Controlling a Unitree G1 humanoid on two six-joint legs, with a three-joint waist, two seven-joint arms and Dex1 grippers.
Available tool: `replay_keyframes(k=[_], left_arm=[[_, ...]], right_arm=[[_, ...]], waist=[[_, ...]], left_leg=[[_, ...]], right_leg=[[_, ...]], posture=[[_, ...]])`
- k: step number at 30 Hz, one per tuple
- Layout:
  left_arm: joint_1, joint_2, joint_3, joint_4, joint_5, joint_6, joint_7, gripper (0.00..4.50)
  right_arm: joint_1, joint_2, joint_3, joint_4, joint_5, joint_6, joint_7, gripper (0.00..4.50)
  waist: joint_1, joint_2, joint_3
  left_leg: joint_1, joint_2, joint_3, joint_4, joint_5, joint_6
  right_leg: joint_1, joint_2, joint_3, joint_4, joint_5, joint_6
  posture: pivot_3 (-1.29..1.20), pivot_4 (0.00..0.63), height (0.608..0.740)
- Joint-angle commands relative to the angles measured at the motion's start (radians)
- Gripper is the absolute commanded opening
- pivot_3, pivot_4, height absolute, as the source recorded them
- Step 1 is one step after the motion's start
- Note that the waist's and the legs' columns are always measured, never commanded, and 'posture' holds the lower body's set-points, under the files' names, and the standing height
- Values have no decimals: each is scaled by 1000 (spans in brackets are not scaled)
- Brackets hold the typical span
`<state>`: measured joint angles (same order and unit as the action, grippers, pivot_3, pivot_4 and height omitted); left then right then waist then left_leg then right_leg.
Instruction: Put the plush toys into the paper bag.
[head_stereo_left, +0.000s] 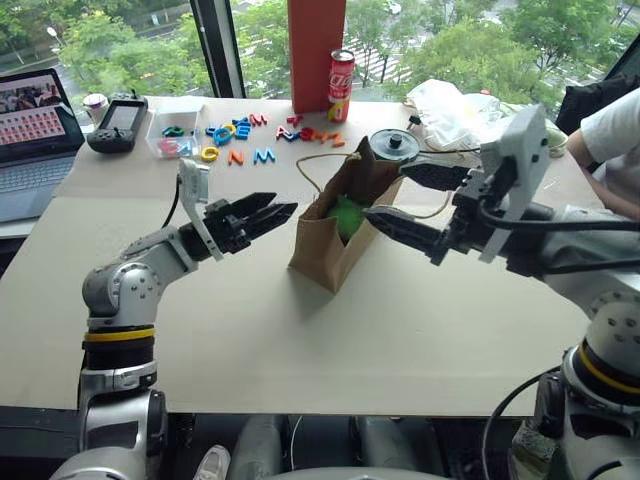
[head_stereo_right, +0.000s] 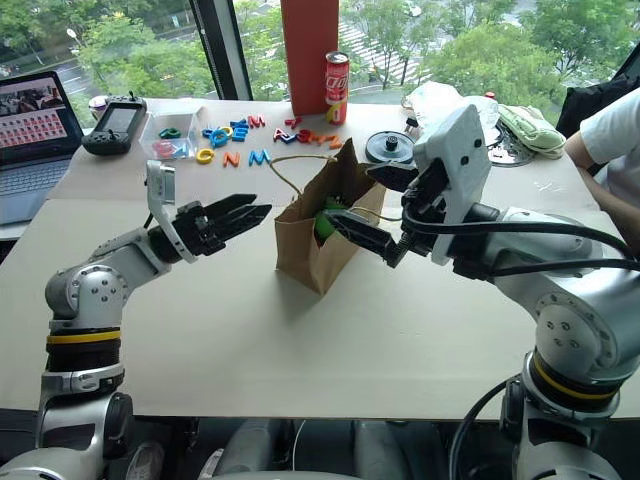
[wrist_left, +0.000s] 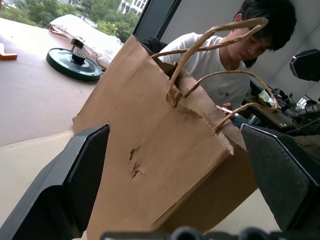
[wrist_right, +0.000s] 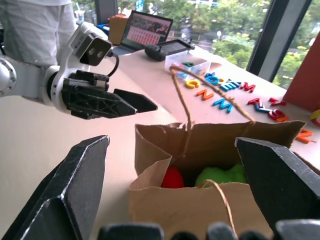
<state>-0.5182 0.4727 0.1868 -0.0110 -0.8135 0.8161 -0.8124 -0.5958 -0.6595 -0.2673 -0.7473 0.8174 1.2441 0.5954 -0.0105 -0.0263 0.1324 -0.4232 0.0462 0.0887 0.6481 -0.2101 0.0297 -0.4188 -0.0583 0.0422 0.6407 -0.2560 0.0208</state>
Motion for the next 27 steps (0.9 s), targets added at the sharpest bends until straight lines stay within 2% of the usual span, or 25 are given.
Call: replay_keyframes(k=[1, 5, 7, 9, 16, 20, 24, 27], left_arm=[[-4, 6, -11, -42, 0, -13, -20, 4500], [2, 11, -29, -44, 6, -16, -36, 4500], [5, 18, -35, -42, 8, -9, -51, 4500], [5, 23, -40, -41, 8, -6, -62, 4500], [-6, 43, -72, -18, 40, -27, -110, 4500], [-6, 41, -91, -10, 62, -39, -128, 4500], [-1, 12, -174, -8, 164, -133, -133, 4500], [10, 3, -196, -22, 185, -160, -144, 4500]], right_arm=[[22, -43, 22, -14, 36, -23, 20, 3423], [69, -71, 92, -30, 38, -40, 24, 2003], [83, -95, 183, -13, -33, -49, -7, 1248], [75, -73, 257, 47, -104, -34, -86, 598], [-2, 18, 406, 200, -279, -67, -223, 598], [-32, 82, 434, 238, -323, -58, -262, 598], [-93, 172, 440, 265, -349, -48, -301, 598], [-110, 204, 442, 275, -364, -40, -311, 598]], waist=[[-1, 0, 0], [-2, 0, 0], [-3, 0, 0], [-5, 0, 0], [-4, 0, 0], [-3, 0, 0], [-2, 0, 0], [-1, 0, 0]], left_leg=[[0, 0, 0, 0, 0, 0], [0, 0, 0, 0, 0, 0], [0, 0, 0, 0, 0, 0], [0, 0, 0, 0, 0, 0], [0, -1, 0, 1, 1, 1], [-1, -1, 0, 0, 1, 1], [-1, -1, 0, 0, 1, 1], [-1, -1, 1, 0, 1, 1]], right_leg=[[0, 0, 0, 0, 0, 0], [0, 0, 0, 0, 0, 0], [0, 0, 0, 0, 0, 0], [-1, 1, 0, 0, 0, 0], [-1, 1, 1, 1, 0, 0], [-1, 1, 0, 1, 0, 0], [-2, 1, 0, 0, 0, 0], [-1, 0, 0, 1, 0, 0]], posture=[[0, 150, 739], [0, 150, 739], [0, 150, 739], [0, 150, 739], [0, 150, 739], [0, 150, 739], [0, 150, 739], [0, 150, 739]])
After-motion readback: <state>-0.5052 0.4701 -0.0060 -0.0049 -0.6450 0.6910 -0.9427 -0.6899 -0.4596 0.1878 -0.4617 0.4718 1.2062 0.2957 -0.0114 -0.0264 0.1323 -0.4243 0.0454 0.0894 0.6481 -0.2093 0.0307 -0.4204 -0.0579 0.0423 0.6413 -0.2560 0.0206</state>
